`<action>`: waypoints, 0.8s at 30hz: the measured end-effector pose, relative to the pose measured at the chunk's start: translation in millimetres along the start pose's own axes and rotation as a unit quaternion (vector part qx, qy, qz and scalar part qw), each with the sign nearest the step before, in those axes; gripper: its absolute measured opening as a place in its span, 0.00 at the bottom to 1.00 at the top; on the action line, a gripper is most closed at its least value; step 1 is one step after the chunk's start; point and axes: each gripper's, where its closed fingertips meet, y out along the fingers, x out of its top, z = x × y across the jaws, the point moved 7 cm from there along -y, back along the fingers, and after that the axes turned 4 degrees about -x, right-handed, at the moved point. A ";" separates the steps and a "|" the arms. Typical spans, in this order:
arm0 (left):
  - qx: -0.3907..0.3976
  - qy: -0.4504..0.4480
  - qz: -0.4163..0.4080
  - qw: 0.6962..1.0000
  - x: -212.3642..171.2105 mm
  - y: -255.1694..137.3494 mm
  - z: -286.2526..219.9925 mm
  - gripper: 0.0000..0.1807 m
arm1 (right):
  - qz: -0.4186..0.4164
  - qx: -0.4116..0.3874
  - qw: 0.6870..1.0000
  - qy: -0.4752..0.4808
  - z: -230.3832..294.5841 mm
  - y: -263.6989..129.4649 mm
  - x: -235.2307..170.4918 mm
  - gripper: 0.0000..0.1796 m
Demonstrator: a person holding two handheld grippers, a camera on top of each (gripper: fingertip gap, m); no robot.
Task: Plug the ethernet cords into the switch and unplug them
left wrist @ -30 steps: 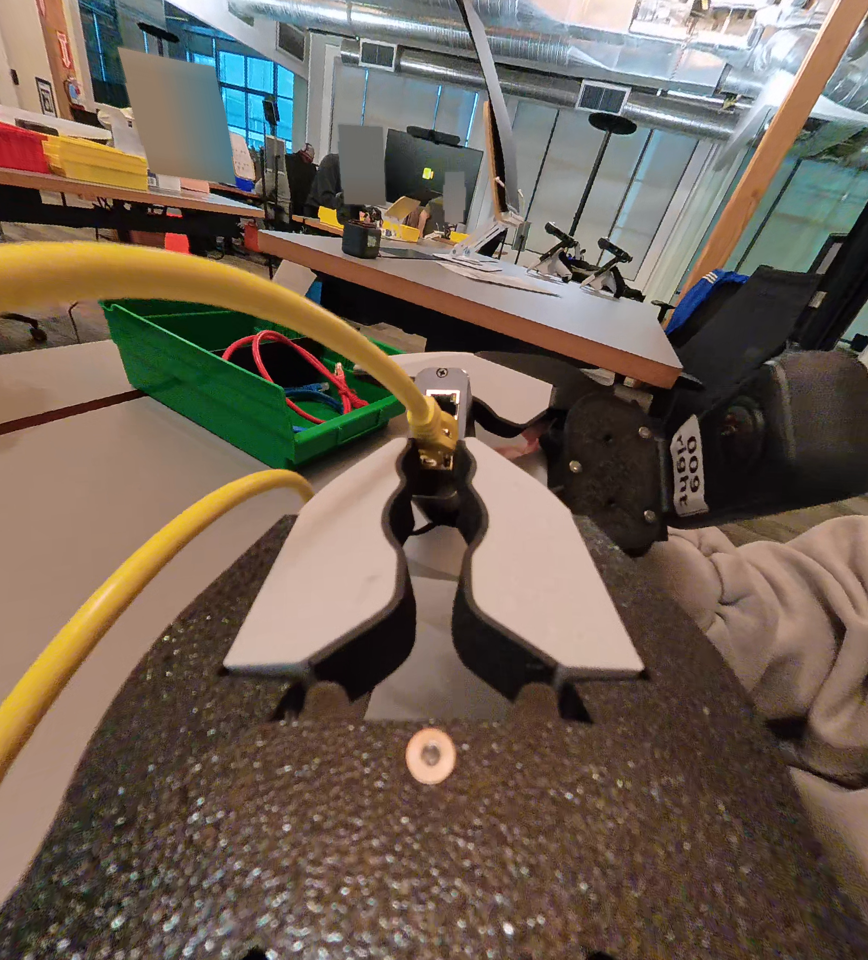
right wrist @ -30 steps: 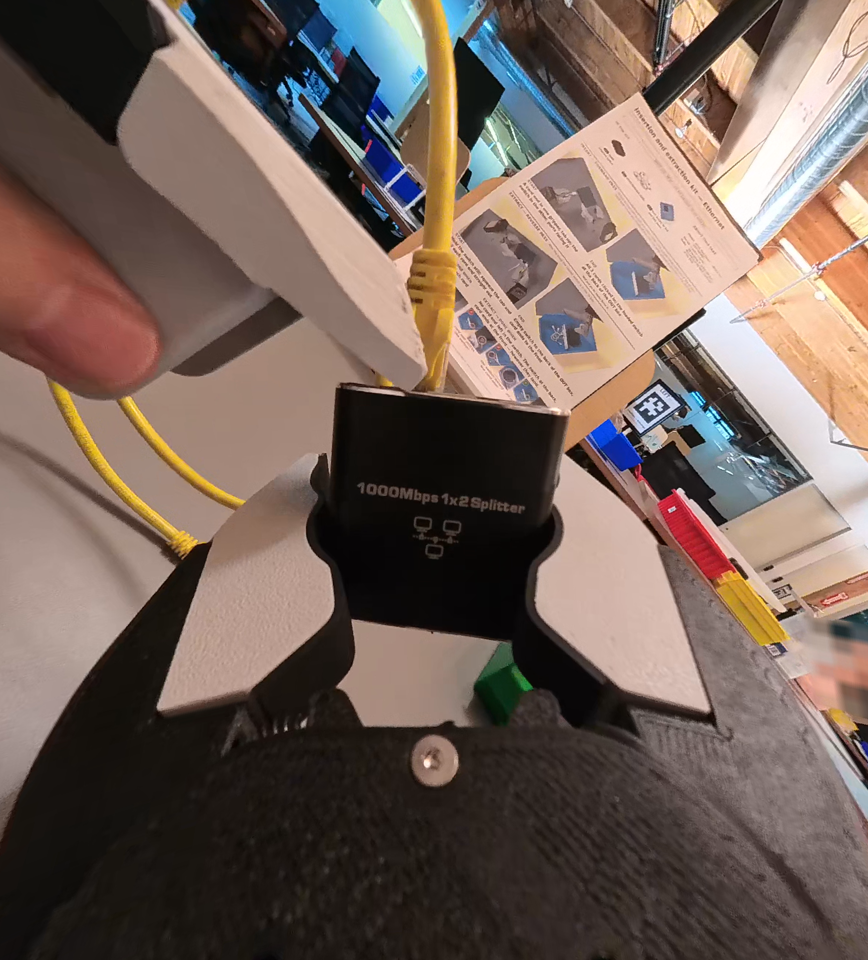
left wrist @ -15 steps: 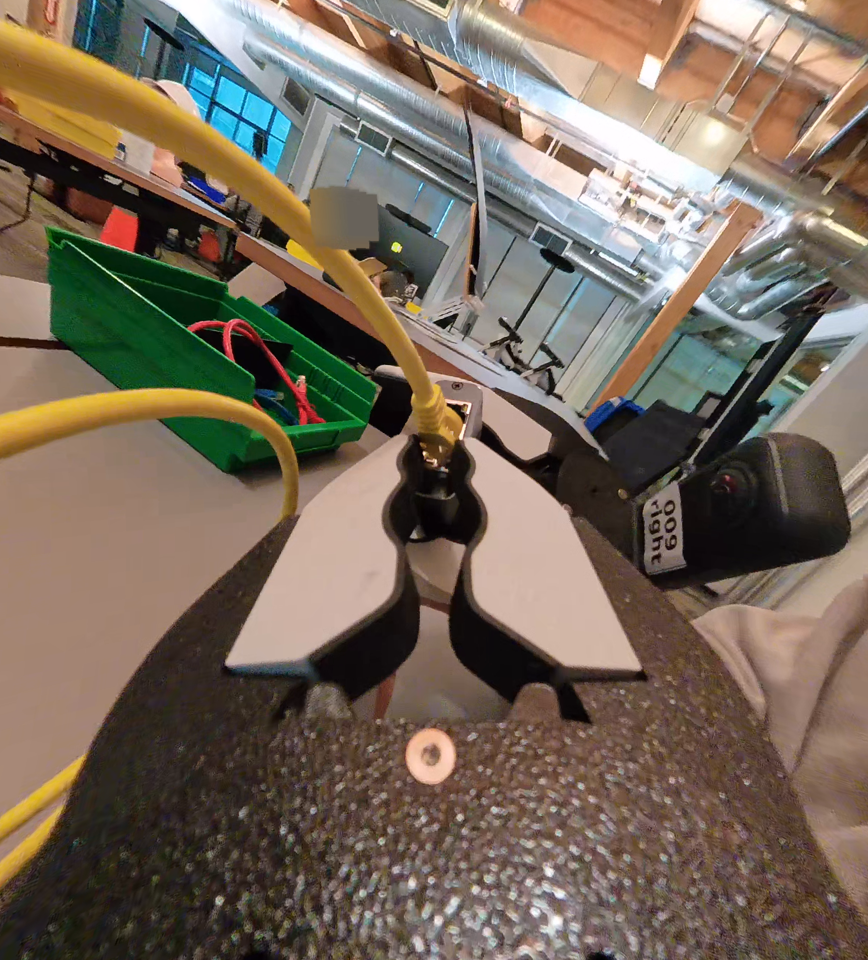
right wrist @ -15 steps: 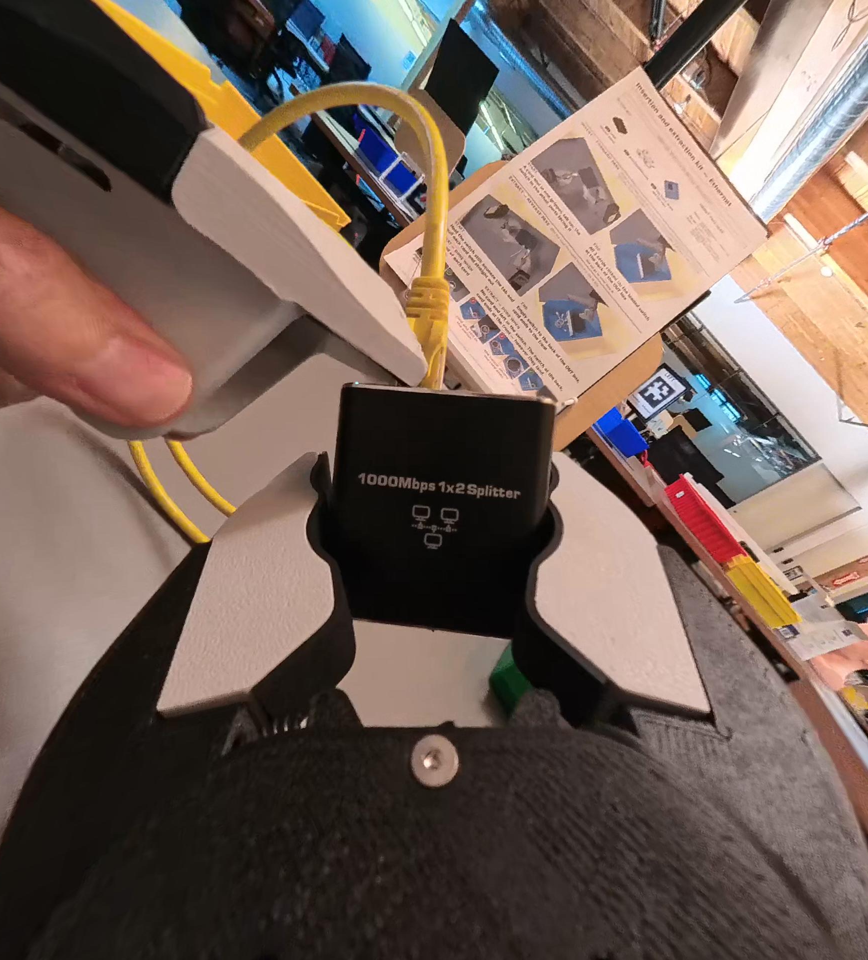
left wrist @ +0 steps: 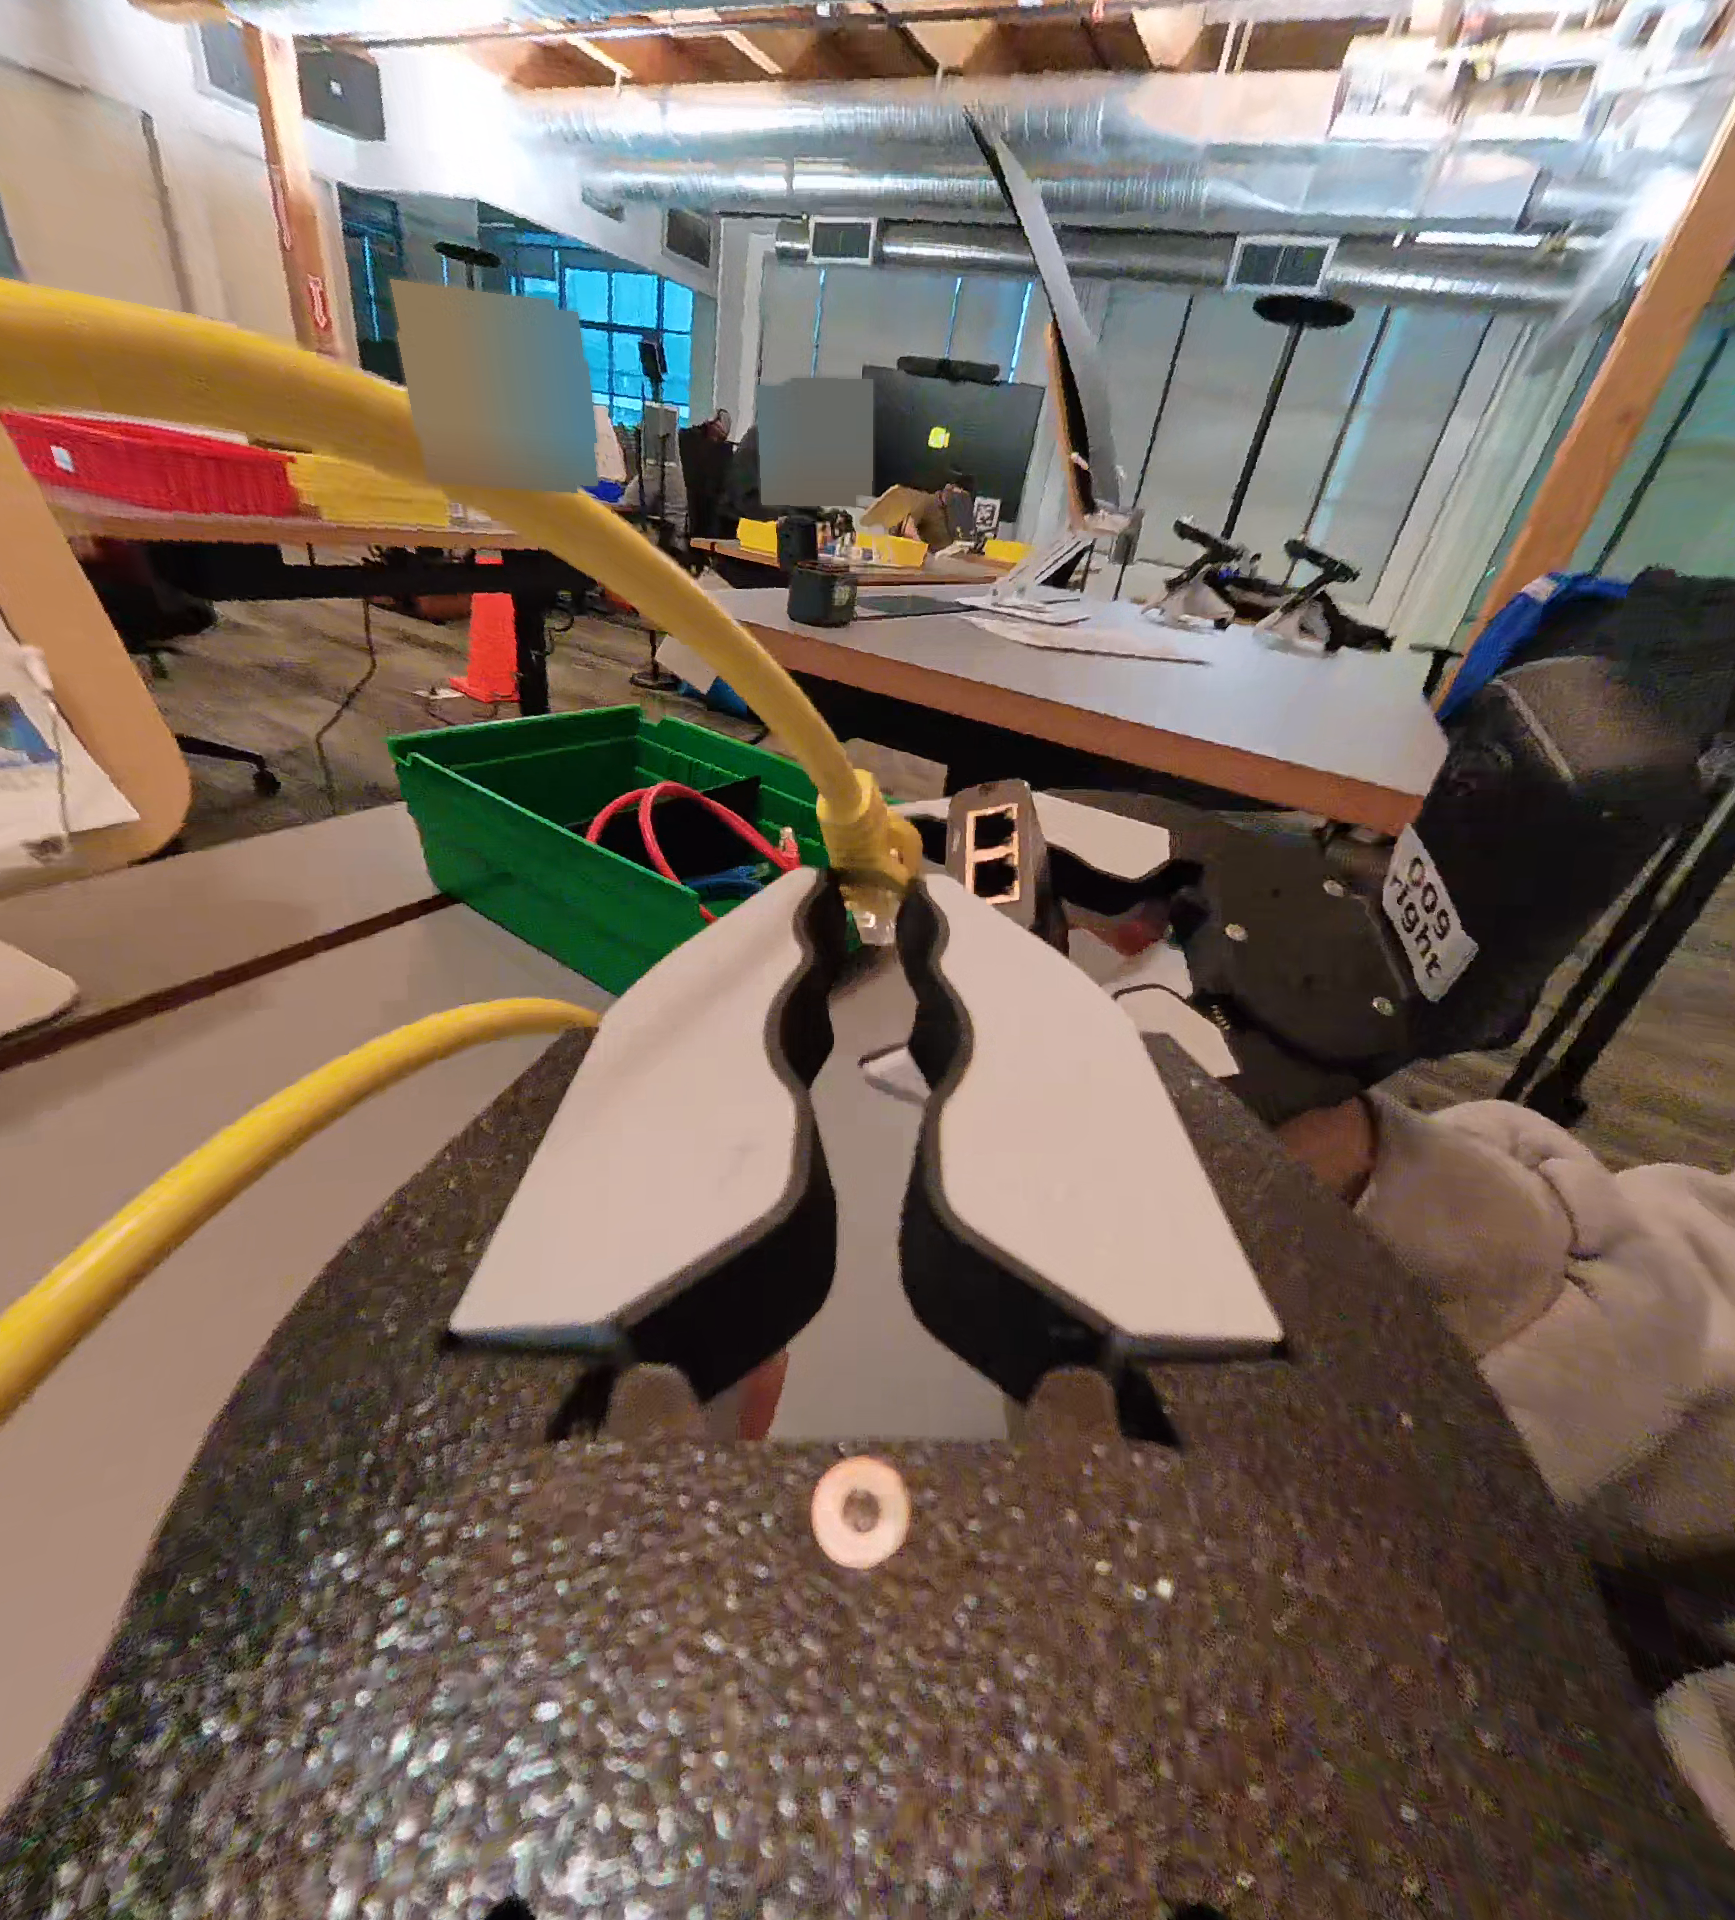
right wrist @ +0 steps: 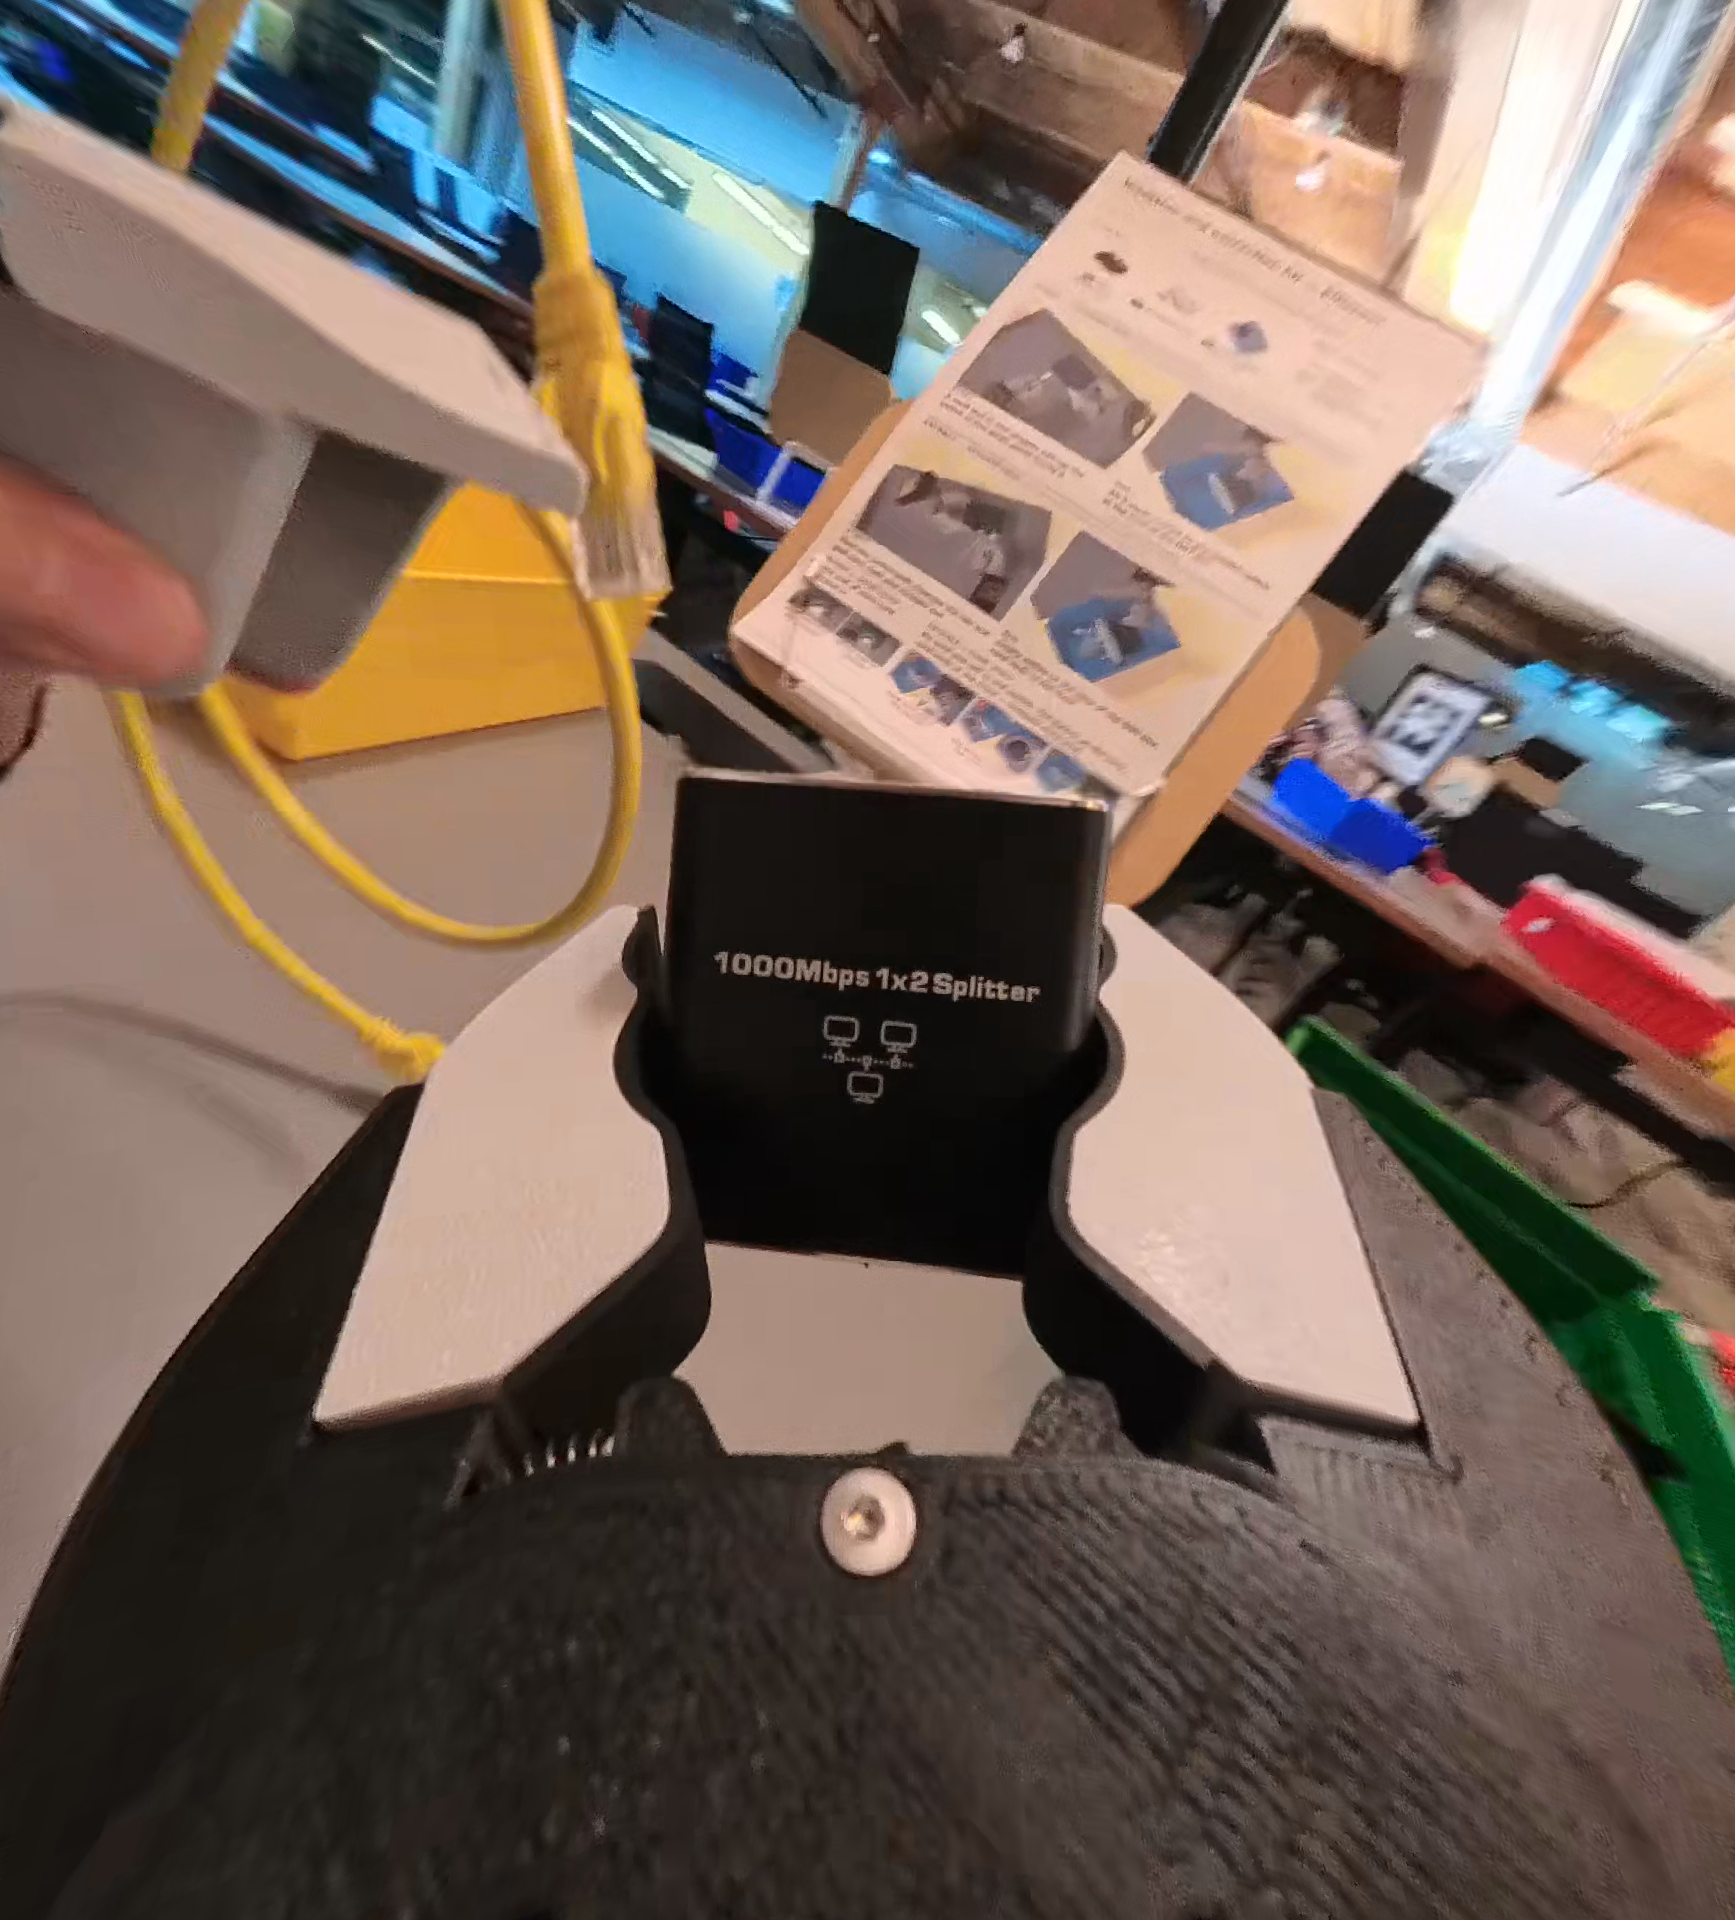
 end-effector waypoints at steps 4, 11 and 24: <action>0.021 0.059 0.011 0.998 17.9 -4.0 -7.2 0.06 | 0.001 0.052 0.997 0.051 4.9 4.4 -6.1 0.43; 0.043 0.103 0.005 0.994 39.4 -43.5 2.5 0.06 | 0.065 0.023 0.996 0.060 -37.5 -2.5 -24.5 0.43; -0.042 0.031 -0.005 0.999 7.6 -55.0 41.6 0.07 | 0.431 -0.052 0.900 0.039 -289.0 131.1 -143.9 0.43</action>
